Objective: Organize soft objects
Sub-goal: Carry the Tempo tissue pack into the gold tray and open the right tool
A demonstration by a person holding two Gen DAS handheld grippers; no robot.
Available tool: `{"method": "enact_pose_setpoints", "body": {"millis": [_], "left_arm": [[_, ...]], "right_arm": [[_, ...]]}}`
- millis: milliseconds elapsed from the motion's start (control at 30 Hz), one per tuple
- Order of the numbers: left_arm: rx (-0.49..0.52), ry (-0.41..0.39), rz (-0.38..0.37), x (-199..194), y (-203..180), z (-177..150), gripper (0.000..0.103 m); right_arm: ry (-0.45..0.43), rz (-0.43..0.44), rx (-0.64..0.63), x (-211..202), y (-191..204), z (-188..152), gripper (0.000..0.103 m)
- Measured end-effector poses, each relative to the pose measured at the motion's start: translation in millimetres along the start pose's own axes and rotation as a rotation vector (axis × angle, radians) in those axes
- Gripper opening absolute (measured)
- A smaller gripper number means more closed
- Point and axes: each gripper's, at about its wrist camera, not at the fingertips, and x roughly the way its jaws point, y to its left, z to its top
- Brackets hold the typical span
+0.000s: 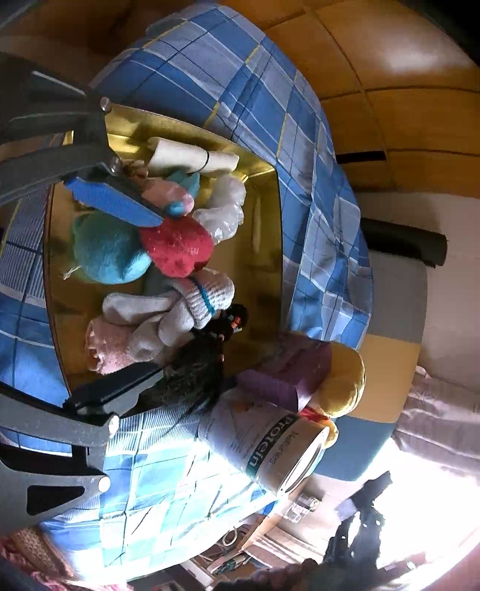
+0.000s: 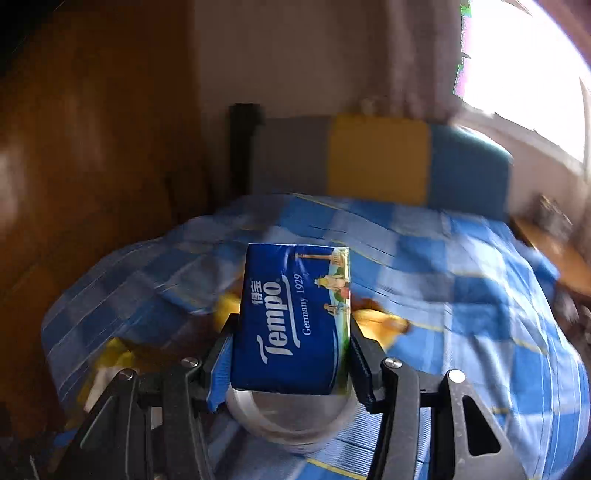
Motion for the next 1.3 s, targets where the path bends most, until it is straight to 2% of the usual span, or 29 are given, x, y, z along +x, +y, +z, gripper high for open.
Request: {"method": "enact_pose_setpoints", "body": {"millis": [133, 267, 367, 467, 700, 833, 1000, 1167, 1300], "left_arm": [[-0.022, -0.023, 0.016, -4.0, 9.4, 0.1, 0.083], [-0.061, -0.034, 0.049, -9.0, 26.6, 1.9, 0.093], [-0.121, -0.047, 0.068, -13.6, 44.6, 2.0, 0.099], [-0.155, -0.049, 0.106, -14.8, 58.3, 2.4, 0.101], [-0.182, -0.042, 0.177, -14.9, 73.8, 2.4, 0.103], [-0.163, -0.043, 0.185, -15.4, 68.5, 2.9, 0.103], [-0.146, -0.054, 0.186, -17.0, 59.7, 2.0, 0.103], [-0.133, -0.045, 0.206, -15.5, 54.1, 1.8, 0.103], [-0.134, -0.043, 0.220, -14.6, 51.8, 1.2, 0.103]], "right_arm": [[0.028, 0.097, -0.110, 1.1, 54.7, -14.0, 0.054], [0.098, 0.174, -0.151, 11.6, 97.5, -41.4, 0.054], [0.174, 0.224, -0.151, 27.1, 124.1, -70.8, 0.054], [0.257, 0.237, -0.125, 49.4, 141.7, -96.3, 0.054], [0.332, 0.272, -0.068, 74.9, 168.1, -134.1, 0.054], [0.338, 0.199, -0.125, 83.1, 181.2, -151.3, 0.053], [0.342, 0.171, -0.135, 107.1, 183.9, -158.5, 0.053], [0.318, 0.169, -0.118, 110.0, 181.4, -154.0, 0.054], [0.296, 0.156, -0.108, 101.7, 180.0, -154.8, 0.063]]}}
